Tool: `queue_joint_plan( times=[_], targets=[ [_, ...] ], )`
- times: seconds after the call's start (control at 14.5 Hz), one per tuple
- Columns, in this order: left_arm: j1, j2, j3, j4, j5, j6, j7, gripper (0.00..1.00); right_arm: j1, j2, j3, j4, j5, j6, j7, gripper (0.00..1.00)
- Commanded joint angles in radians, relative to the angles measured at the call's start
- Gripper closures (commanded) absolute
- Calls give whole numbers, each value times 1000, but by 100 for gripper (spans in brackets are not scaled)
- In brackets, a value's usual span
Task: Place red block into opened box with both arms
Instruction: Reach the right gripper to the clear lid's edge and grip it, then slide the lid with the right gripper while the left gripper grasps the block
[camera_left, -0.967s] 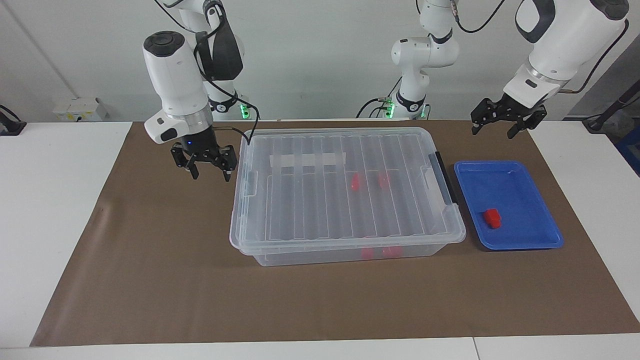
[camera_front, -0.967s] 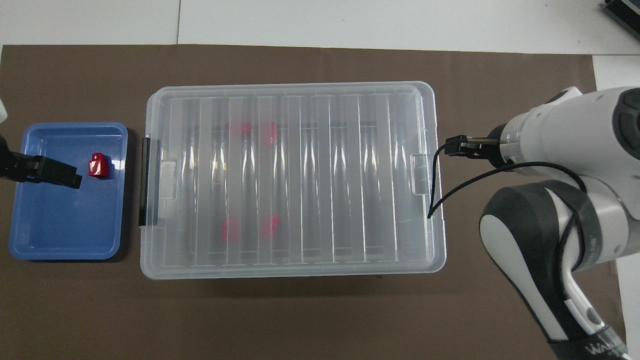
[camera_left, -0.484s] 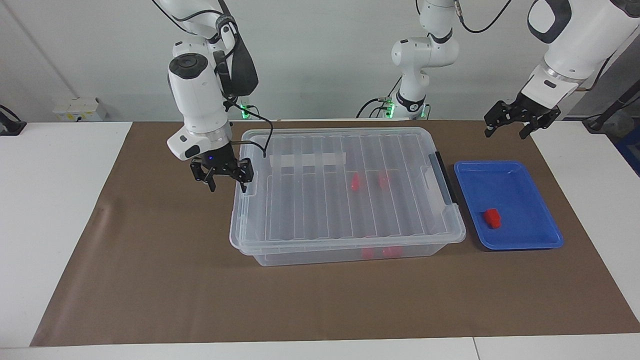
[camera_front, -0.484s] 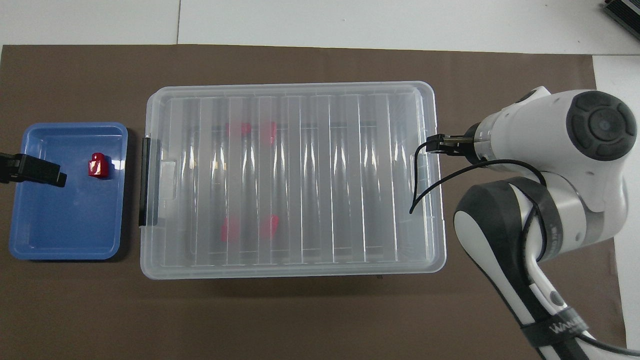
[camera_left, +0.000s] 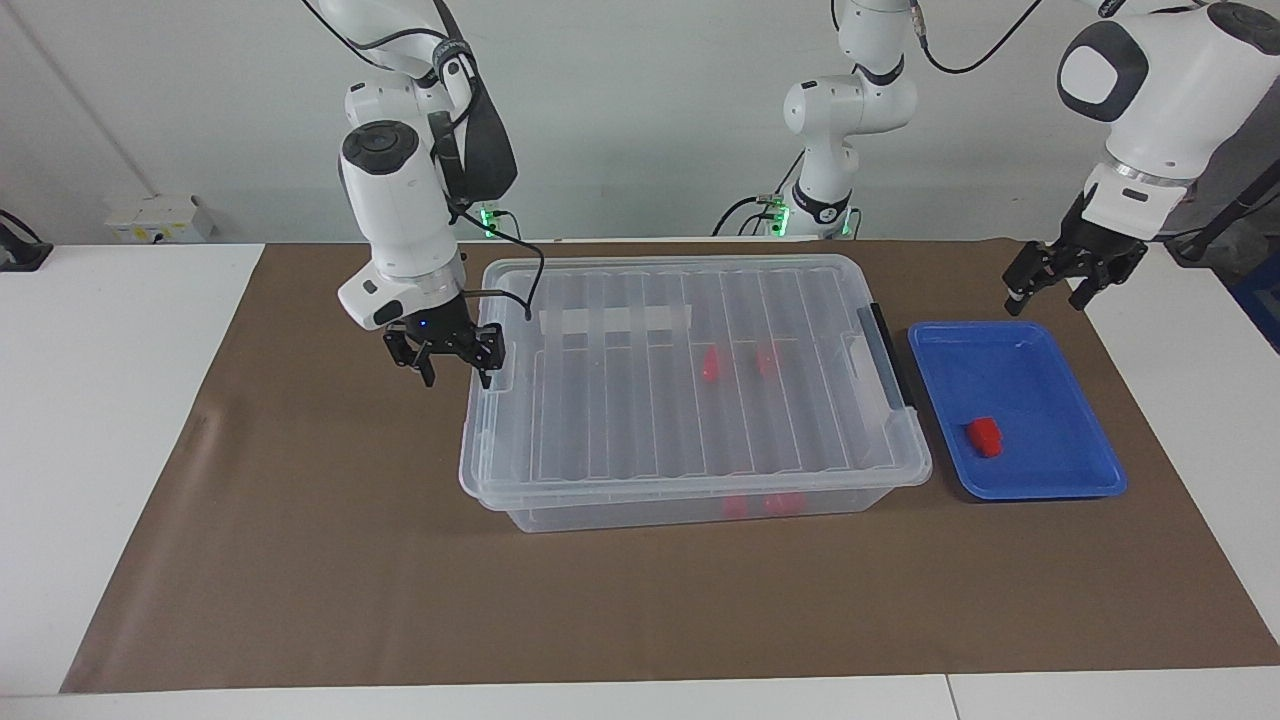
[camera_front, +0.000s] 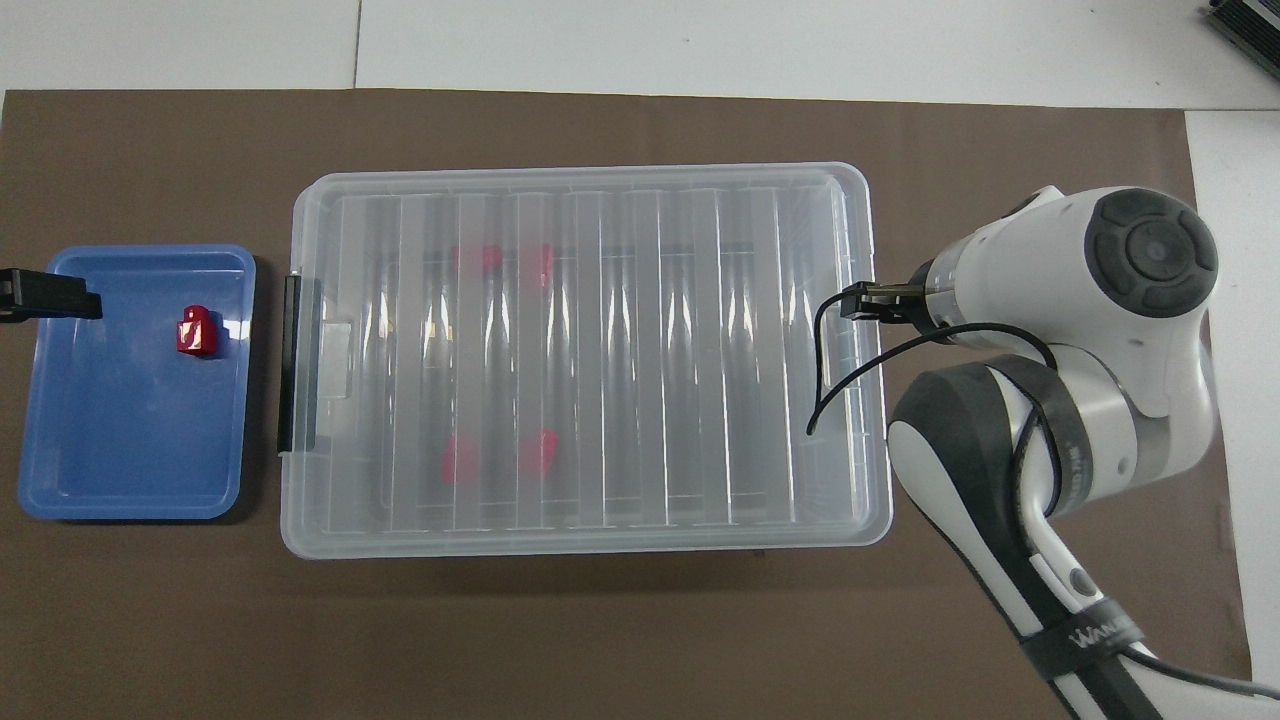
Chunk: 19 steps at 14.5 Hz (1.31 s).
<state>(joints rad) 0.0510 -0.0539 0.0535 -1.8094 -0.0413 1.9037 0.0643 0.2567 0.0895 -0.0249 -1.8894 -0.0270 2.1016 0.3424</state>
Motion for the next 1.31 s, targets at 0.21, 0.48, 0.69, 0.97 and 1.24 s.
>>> queue_joint_plan(
  times=[0.21, 0.48, 0.69, 0.97, 1.24],
  targets=[
    [46, 6, -11, -208, 24, 303, -17, 0, -57, -24, 2, -28, 13, -31, -68, 20],
    [73, 84, -11, -208, 24, 382, 3, 0, -126, -36, 2, -28, 13, -74, -166, 20],
    [75, 108, -11, -231, 24, 423, 12, 0, -184, -42, 2, -28, 13, -75, -271, 19],
    [76, 158, -11, -306, 24, 580, 14, 0, -261, -45, 2, -28, 13, -101, -332, 18],
    [76, 235, -11, -304, 24, 644, 28, 0, -301, -47, 2, -28, 13, -111, -341, 18]
  ],
)
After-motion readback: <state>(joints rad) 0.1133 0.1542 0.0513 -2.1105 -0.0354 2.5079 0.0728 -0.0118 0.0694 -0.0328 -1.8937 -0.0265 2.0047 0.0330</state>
